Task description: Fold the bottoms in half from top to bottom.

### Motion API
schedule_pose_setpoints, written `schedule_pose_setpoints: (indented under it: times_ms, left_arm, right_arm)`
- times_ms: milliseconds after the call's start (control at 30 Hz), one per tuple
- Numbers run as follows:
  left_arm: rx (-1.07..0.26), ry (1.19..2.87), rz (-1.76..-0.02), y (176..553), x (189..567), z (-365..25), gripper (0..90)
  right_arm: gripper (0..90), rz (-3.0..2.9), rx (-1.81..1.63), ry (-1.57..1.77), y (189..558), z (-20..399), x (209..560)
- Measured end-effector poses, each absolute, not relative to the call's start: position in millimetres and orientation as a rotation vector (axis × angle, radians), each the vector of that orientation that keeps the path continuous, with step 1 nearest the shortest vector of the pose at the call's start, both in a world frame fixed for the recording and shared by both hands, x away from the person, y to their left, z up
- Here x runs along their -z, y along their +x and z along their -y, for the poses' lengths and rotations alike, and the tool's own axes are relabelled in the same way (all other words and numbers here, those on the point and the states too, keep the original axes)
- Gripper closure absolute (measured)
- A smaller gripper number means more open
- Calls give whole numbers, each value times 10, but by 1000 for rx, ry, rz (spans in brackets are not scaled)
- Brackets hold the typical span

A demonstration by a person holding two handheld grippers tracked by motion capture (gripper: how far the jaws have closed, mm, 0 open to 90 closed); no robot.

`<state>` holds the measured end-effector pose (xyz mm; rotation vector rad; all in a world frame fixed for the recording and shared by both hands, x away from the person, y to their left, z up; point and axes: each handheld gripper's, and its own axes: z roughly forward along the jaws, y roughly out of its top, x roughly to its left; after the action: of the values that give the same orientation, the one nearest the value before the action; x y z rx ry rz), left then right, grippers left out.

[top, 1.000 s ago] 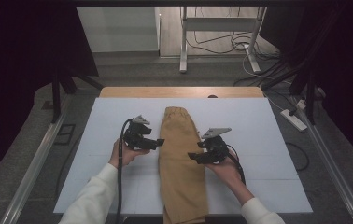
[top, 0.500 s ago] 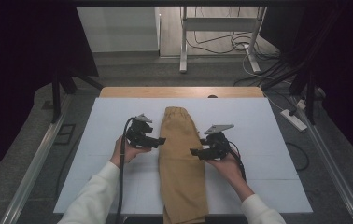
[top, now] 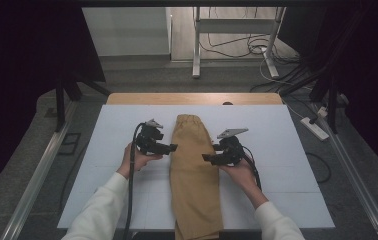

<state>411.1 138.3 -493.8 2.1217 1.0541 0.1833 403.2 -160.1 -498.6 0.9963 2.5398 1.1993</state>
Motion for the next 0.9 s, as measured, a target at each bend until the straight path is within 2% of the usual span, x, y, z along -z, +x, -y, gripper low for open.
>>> schedule_pose_setpoints:
  times_ms: [900]
  left_arm:
    - [-186, 2102, -1093, 4494, 4966, -1377, 197]
  right_arm:
    - [347, -2509, -1213, 1051, 4434, 1425, 4895]
